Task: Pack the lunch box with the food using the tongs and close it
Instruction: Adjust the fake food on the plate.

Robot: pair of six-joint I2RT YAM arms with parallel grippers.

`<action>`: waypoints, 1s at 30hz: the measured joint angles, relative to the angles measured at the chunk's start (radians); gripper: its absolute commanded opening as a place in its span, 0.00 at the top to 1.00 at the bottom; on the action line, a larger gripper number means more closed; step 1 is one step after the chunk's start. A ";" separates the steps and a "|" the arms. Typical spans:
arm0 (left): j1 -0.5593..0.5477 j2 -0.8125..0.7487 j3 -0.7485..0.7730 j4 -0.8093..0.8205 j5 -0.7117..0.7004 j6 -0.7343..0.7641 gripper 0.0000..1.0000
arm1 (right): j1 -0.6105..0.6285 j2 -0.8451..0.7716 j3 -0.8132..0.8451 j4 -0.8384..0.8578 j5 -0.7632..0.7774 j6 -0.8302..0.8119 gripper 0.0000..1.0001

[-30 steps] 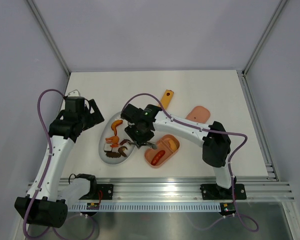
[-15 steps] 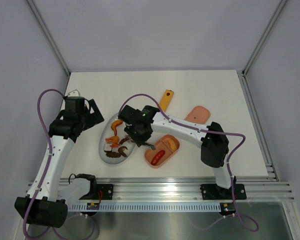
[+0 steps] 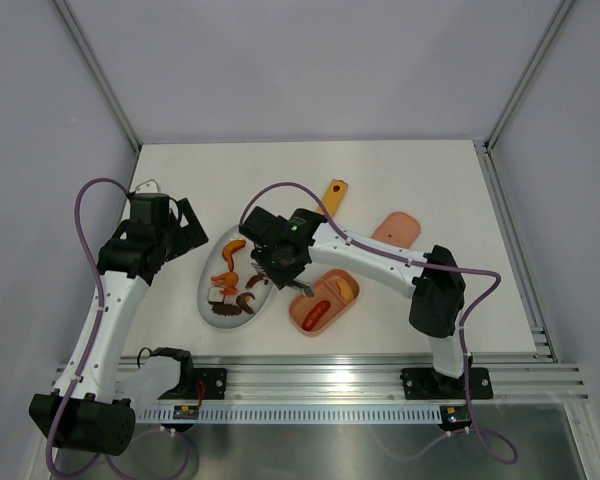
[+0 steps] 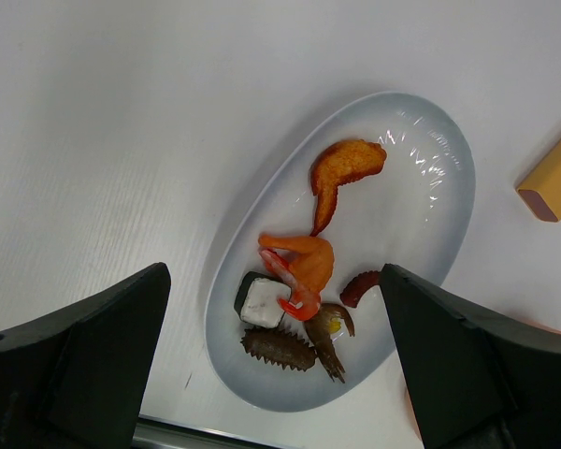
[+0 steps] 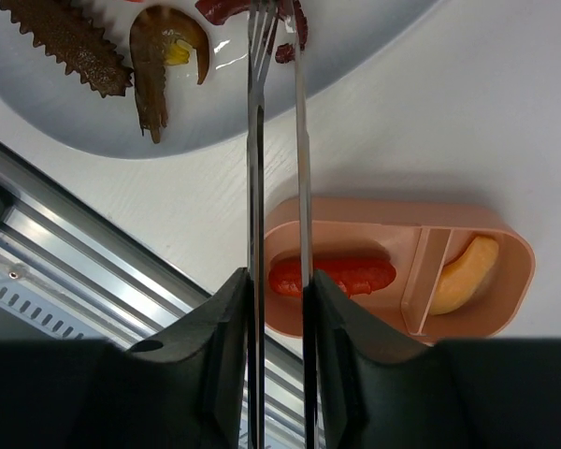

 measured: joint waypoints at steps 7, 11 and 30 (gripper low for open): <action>0.000 0.000 0.000 0.000 0.000 0.000 0.01 | 0.000 -0.009 -0.006 -0.003 0.000 0.000 0.52; 0.000 0.000 0.000 0.000 0.000 0.000 0.01 | 0.000 -0.009 -0.006 -0.003 -0.002 0.000 0.51; 0.000 0.000 0.000 -0.002 0.000 0.001 0.01 | 0.026 0.008 0.051 -0.062 -0.009 -0.045 0.70</action>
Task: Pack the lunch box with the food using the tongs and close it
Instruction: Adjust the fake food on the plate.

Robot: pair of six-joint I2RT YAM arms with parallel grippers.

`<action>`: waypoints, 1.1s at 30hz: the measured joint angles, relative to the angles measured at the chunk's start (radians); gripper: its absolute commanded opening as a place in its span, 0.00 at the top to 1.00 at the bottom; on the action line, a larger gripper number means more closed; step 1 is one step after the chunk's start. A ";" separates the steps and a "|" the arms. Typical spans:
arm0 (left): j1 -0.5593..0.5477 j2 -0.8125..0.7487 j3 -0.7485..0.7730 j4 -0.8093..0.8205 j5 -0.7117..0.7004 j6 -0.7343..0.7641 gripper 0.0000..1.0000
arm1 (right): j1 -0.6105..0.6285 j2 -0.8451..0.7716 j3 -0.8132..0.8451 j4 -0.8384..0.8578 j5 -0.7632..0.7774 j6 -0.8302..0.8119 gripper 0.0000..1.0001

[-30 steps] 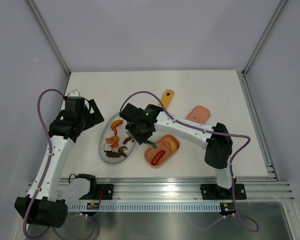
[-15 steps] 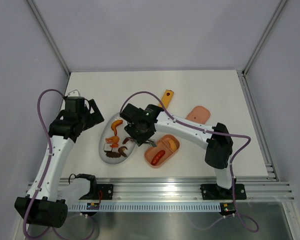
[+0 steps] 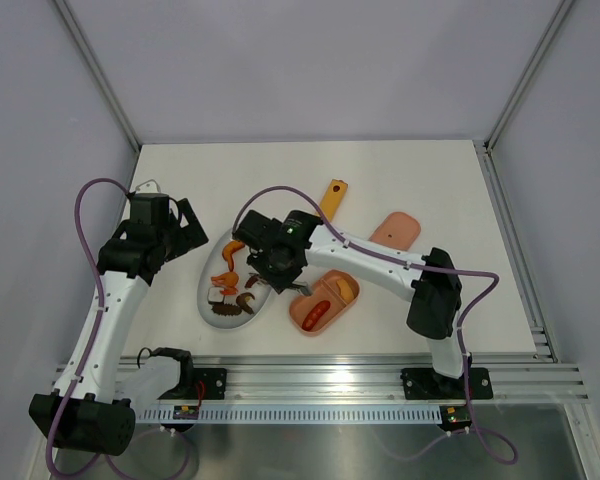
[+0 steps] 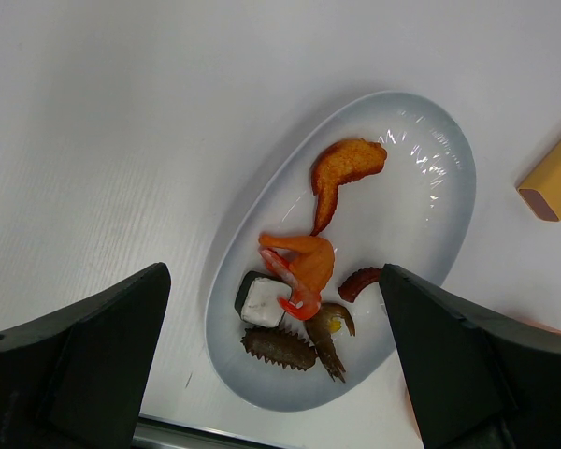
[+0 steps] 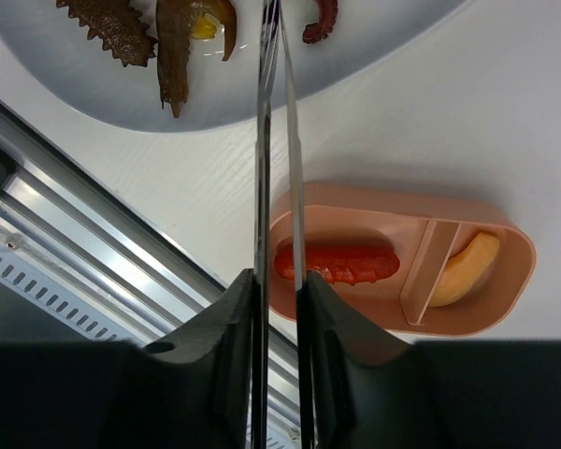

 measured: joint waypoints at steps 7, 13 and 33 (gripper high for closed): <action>0.000 0.000 0.000 0.000 0.000 0.000 0.01 | 0.008 0.006 0.000 0.003 -0.021 -0.005 0.78; 0.000 0.001 0.000 0.000 -0.001 0.000 0.01 | 0.009 0.051 0.000 0.022 -0.024 -0.007 0.78; 0.000 0.000 0.000 -0.002 -0.015 0.000 0.01 | 0.005 0.143 0.099 0.063 -0.016 -0.008 0.77</action>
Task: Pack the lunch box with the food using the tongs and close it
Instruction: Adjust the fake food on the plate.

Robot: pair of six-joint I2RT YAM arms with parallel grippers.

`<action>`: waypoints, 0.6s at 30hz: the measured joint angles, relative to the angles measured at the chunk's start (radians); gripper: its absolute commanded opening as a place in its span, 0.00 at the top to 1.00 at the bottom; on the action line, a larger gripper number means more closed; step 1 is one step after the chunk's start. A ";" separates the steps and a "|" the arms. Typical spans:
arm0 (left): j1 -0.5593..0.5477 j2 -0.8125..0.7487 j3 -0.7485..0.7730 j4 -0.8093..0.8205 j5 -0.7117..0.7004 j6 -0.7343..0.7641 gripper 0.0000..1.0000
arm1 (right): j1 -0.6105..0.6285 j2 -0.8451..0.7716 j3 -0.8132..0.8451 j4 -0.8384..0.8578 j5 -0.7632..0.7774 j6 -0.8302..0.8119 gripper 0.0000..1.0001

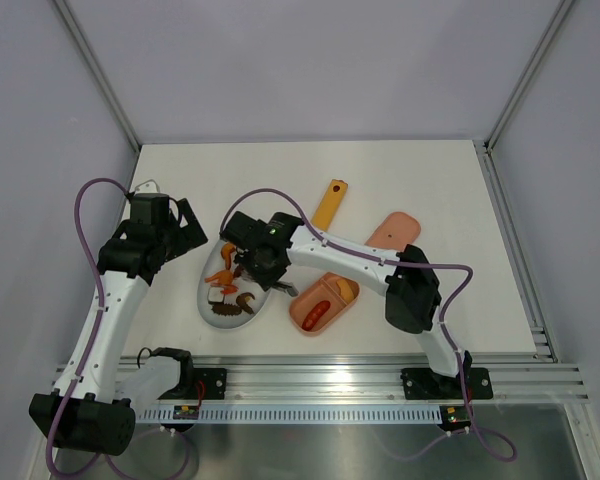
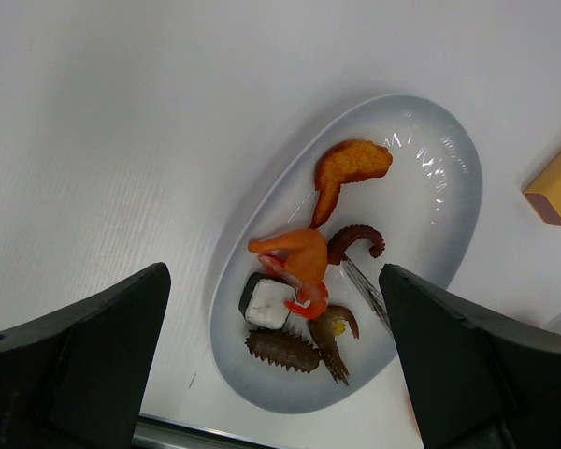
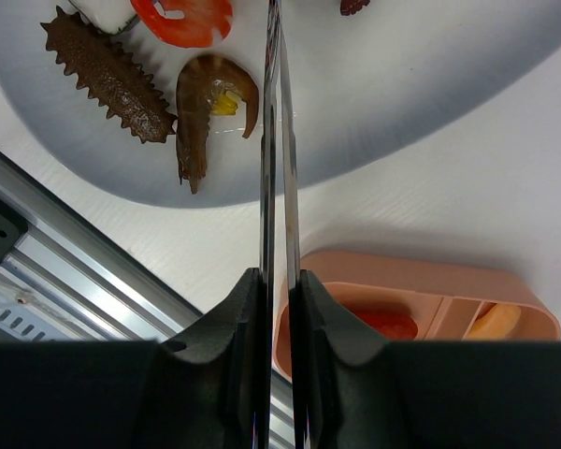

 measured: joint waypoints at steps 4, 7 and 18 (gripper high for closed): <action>0.000 0.000 0.000 0.000 0.000 0.000 0.01 | -0.004 -0.017 0.000 0.000 0.023 0.000 0.77; 0.000 -0.005 0.000 0.000 0.000 0.000 0.01 | -0.018 -0.021 0.010 0.002 0.043 0.005 0.77; 0.000 -0.025 0.000 -0.004 0.000 0.000 0.01 | -0.077 0.044 0.117 0.007 0.066 0.019 0.78</action>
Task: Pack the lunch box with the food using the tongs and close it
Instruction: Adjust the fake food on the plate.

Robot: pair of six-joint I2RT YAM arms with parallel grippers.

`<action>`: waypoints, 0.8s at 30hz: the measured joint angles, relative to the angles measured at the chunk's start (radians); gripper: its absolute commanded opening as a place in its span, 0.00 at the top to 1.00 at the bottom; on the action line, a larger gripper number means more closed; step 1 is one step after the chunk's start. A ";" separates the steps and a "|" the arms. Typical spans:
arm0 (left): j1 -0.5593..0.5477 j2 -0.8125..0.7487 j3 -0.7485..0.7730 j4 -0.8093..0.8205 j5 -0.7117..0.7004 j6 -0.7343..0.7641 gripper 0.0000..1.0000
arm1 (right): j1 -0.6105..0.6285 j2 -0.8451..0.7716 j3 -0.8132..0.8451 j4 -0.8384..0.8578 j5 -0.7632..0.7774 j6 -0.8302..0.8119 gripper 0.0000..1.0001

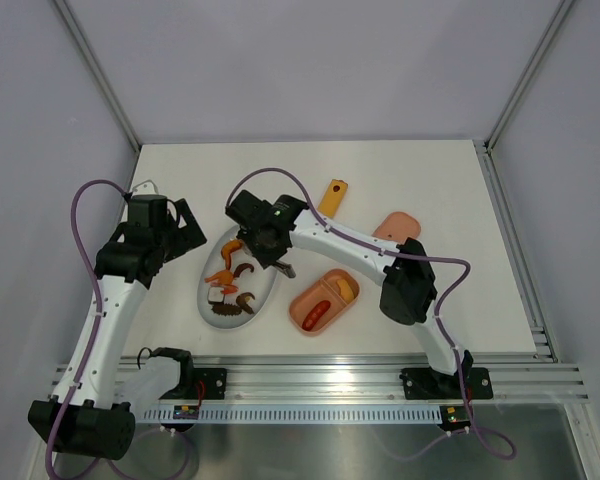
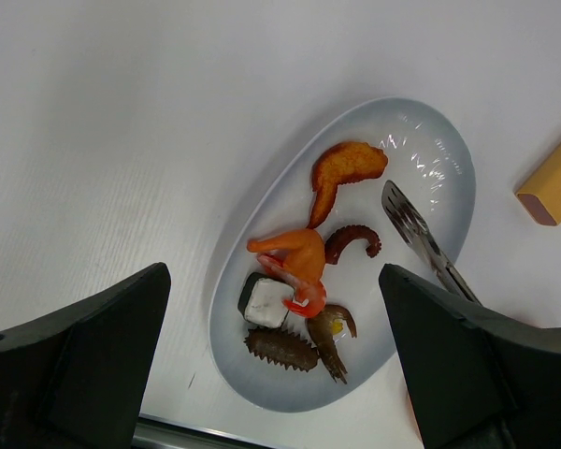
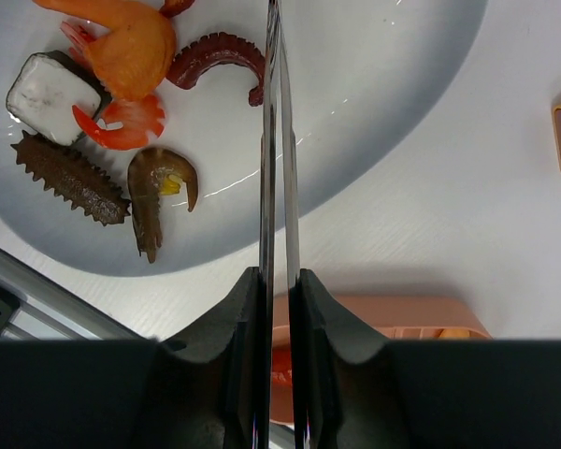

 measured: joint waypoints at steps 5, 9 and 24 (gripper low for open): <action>0.000 0.000 0.000 0.000 0.000 0.000 0.01 | 0.000 0.014 -0.033 0.004 -0.016 0.001 0.79; 0.000 -0.002 0.000 0.000 0.000 0.000 0.01 | 0.001 0.003 -0.105 0.027 -0.044 0.005 0.79; 0.000 -0.019 -0.001 -0.002 0.002 0.000 0.01 | 0.082 -0.154 -0.300 0.049 -0.101 0.010 0.80</action>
